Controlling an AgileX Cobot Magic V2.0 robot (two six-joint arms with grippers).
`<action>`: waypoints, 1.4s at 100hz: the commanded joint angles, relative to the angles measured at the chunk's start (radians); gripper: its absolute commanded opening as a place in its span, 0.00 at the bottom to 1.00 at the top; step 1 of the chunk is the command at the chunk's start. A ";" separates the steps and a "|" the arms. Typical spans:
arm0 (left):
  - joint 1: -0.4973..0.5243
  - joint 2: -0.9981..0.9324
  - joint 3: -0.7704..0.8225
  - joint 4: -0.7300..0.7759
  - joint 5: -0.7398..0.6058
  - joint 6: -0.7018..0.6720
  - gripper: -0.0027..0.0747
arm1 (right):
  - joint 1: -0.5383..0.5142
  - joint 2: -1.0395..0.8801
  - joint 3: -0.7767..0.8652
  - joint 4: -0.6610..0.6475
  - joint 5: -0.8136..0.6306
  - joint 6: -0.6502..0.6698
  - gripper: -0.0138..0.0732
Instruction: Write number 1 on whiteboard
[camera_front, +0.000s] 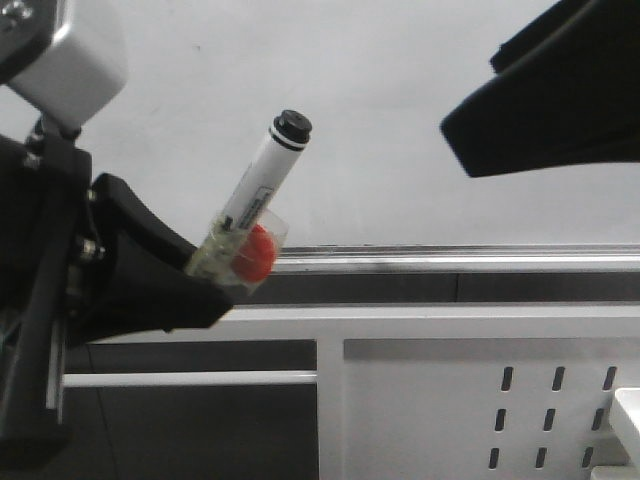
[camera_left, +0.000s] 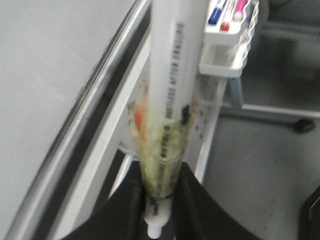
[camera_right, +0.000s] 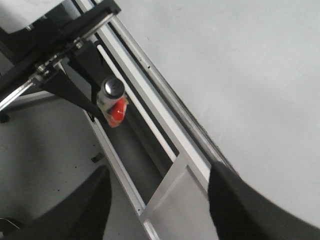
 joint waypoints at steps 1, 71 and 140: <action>-0.060 -0.073 -0.076 0.014 0.178 -0.021 0.01 | 0.018 0.057 -0.073 0.014 -0.075 -0.014 0.61; -0.089 -0.074 -0.159 0.115 0.234 -0.021 0.01 | 0.102 0.354 -0.299 -0.004 -0.107 -0.014 0.61; -0.089 -0.074 -0.174 0.096 0.325 -0.026 0.25 | 0.102 0.361 -0.299 -0.102 -0.111 -0.014 0.08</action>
